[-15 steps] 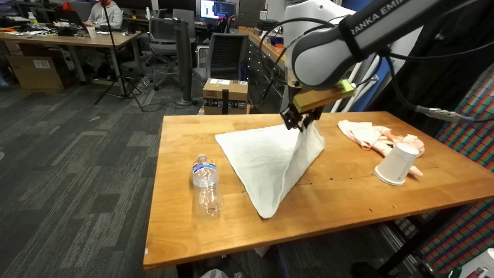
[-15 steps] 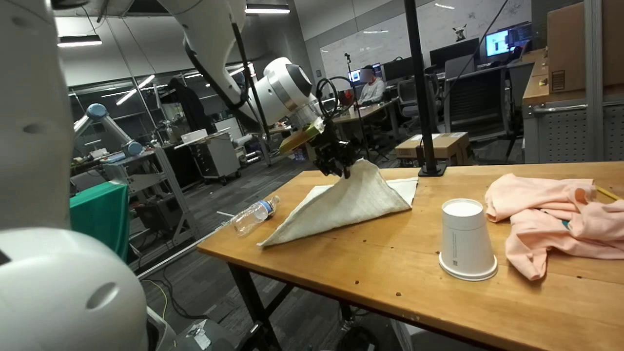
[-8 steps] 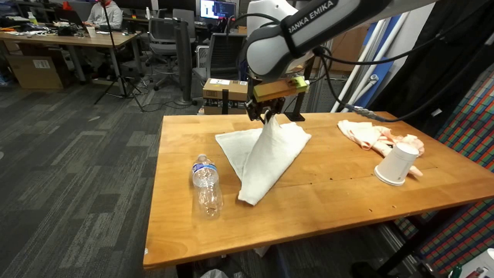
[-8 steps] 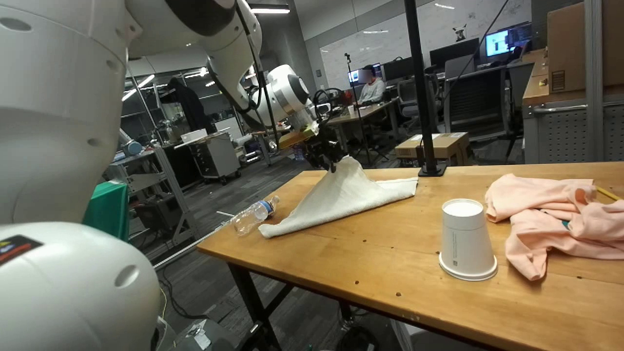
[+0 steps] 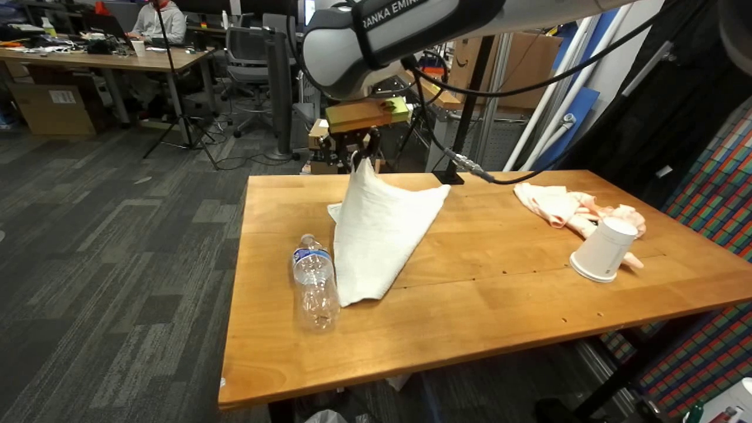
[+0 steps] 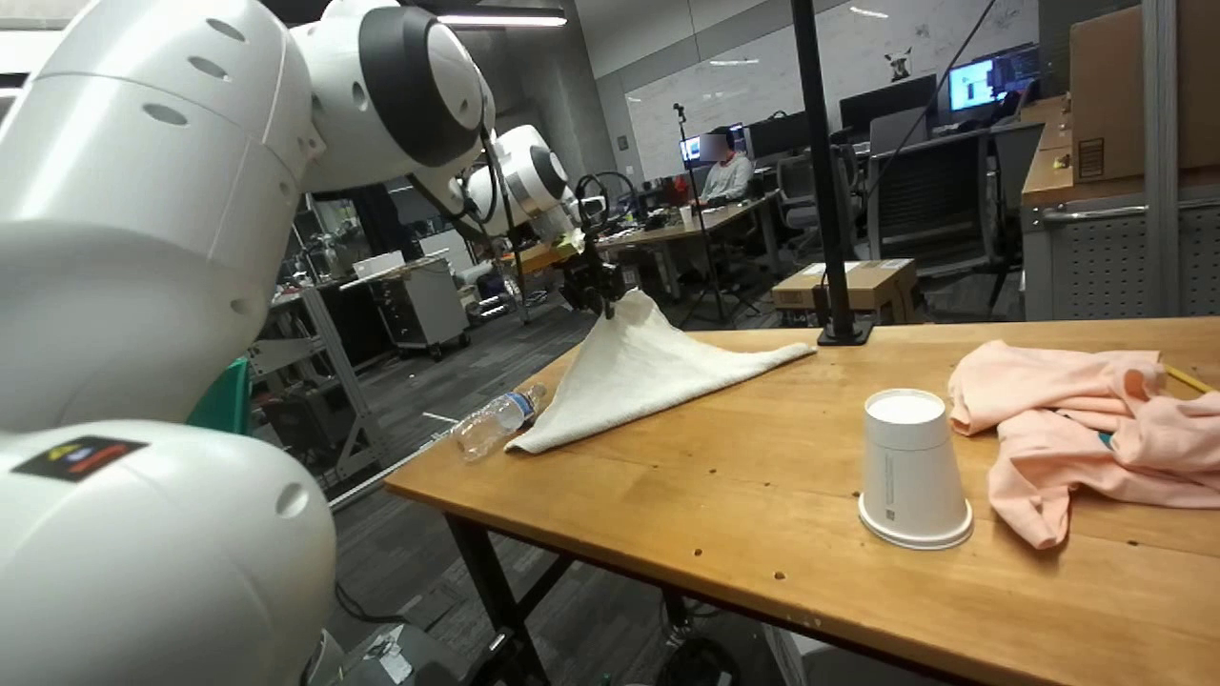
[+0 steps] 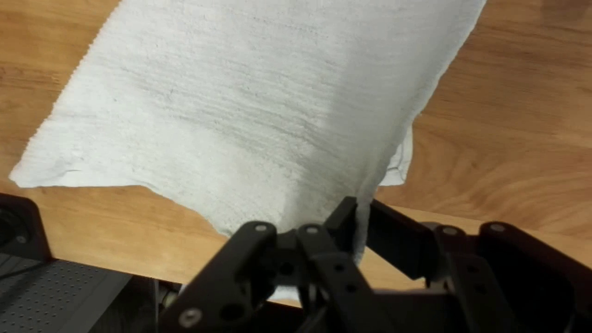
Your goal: Fold the white cloth and move it to the left
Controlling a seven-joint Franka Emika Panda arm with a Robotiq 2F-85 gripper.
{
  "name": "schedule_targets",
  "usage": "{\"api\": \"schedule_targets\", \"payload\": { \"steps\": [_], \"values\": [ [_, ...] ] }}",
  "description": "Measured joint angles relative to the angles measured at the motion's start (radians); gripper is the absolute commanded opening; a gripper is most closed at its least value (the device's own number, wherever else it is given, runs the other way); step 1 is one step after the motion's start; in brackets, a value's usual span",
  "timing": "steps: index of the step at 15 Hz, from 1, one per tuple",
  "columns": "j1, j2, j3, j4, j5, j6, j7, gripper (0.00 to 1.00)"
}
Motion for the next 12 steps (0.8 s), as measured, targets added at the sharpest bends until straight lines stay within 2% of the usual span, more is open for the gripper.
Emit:
{"api": "schedule_targets", "payload": {
  "steps": [1, 4, 8, 9, 12],
  "values": [
    [0.017, 0.022, -0.003, 0.044, 0.002, -0.028, 0.000, 0.42],
    [0.050, 0.091, -0.002, 0.178, 0.002, -0.112, -0.001, 0.66],
    [0.057, 0.176, -0.004, 0.349, 0.002, -0.207, -0.007, 0.95],
    [0.056, 0.193, -0.007, 0.384, 0.002, -0.224, -0.009, 0.99],
    [0.050, 0.225, -0.053, 0.453, 0.001, -0.234, -0.032, 1.00]
  ]
}}
